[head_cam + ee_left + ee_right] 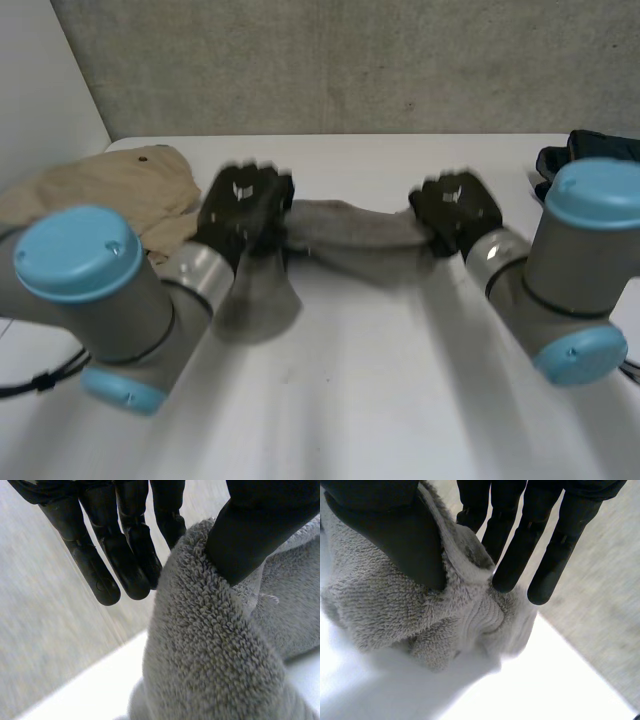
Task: Fold the laundry.
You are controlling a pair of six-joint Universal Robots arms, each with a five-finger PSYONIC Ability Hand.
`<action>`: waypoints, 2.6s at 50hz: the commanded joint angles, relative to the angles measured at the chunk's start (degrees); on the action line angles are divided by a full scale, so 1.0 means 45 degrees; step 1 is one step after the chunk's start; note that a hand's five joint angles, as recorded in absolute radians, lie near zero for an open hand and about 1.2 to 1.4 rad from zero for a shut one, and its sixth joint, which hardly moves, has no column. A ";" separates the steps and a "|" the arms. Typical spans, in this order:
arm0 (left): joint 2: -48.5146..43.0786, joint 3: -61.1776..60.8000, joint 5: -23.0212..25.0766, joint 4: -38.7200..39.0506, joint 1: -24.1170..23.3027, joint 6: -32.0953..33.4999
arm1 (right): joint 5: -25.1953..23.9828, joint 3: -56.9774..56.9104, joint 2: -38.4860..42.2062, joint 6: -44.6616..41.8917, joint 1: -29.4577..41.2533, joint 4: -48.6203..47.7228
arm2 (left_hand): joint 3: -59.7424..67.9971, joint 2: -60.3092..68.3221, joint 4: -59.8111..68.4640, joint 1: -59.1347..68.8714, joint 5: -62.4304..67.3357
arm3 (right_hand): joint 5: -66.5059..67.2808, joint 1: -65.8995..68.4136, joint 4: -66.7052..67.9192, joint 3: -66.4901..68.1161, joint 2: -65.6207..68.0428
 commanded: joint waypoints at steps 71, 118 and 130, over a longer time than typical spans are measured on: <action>-0.0394 0.0026 0.0098 -0.3180 0.1820 0.2239 | -0.6060 -0.6088 0.5433 -0.8355 -0.0785 0.3506 | 0.2593 0.2525 0.2484 0.2999 0.3153 | -0.7291 -0.6477 -0.7672 -0.7580 -0.7353; 0.3357 0.0670 0.1114 -0.8022 0.2249 0.0382 | -0.3249 -0.0488 -0.5483 -0.5991 -0.4321 1.1258 | 0.2593 0.2525 0.2484 0.2999 0.3153 | 0.2904 0.3718 0.2523 0.2614 0.2842; -0.1090 0.2869 0.0977 -0.6406 0.2191 0.0635 | -0.1300 -0.1163 -0.0840 -0.4979 -0.2817 0.7884 | 0.2593 0.2525 0.2484 0.2999 0.3153 | 0.2904 0.3718 0.2523 0.2614 0.2842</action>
